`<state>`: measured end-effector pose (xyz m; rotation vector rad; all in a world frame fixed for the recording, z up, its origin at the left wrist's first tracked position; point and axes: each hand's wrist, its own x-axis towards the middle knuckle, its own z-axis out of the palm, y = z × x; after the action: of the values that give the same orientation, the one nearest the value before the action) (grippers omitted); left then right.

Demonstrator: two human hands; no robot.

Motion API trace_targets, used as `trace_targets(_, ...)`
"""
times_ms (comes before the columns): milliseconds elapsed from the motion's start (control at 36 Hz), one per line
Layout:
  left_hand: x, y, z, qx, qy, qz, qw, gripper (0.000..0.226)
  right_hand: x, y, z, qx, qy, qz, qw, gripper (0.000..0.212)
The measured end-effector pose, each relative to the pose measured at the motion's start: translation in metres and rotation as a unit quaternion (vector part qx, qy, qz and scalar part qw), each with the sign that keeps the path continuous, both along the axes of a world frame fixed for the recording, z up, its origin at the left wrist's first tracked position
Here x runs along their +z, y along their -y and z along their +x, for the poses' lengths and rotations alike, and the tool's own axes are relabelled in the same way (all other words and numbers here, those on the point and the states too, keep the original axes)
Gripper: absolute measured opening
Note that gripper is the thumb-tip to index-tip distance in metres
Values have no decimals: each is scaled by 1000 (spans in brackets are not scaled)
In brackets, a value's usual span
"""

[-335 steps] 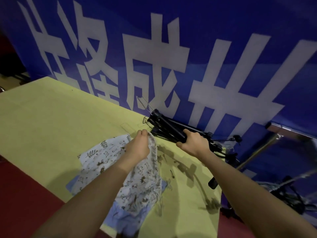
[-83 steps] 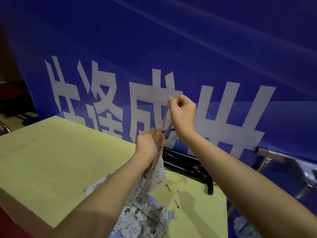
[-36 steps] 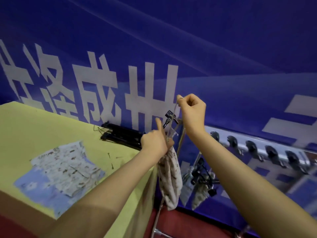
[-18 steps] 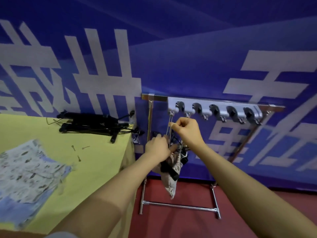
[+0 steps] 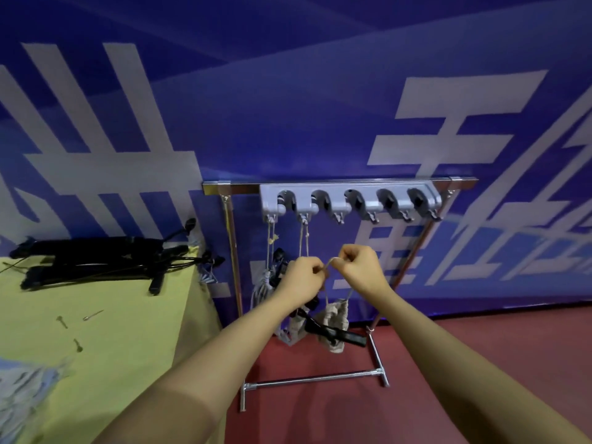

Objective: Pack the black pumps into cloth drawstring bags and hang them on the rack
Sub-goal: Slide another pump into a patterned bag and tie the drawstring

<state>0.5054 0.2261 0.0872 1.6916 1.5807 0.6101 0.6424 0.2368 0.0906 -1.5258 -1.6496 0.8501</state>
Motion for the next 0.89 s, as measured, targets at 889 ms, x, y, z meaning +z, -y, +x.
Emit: trace_targets(889, -25, -112, 60, 144, -11, 18, 989, 20, -31, -112, 41, 50, 166, 4, 985, 20)
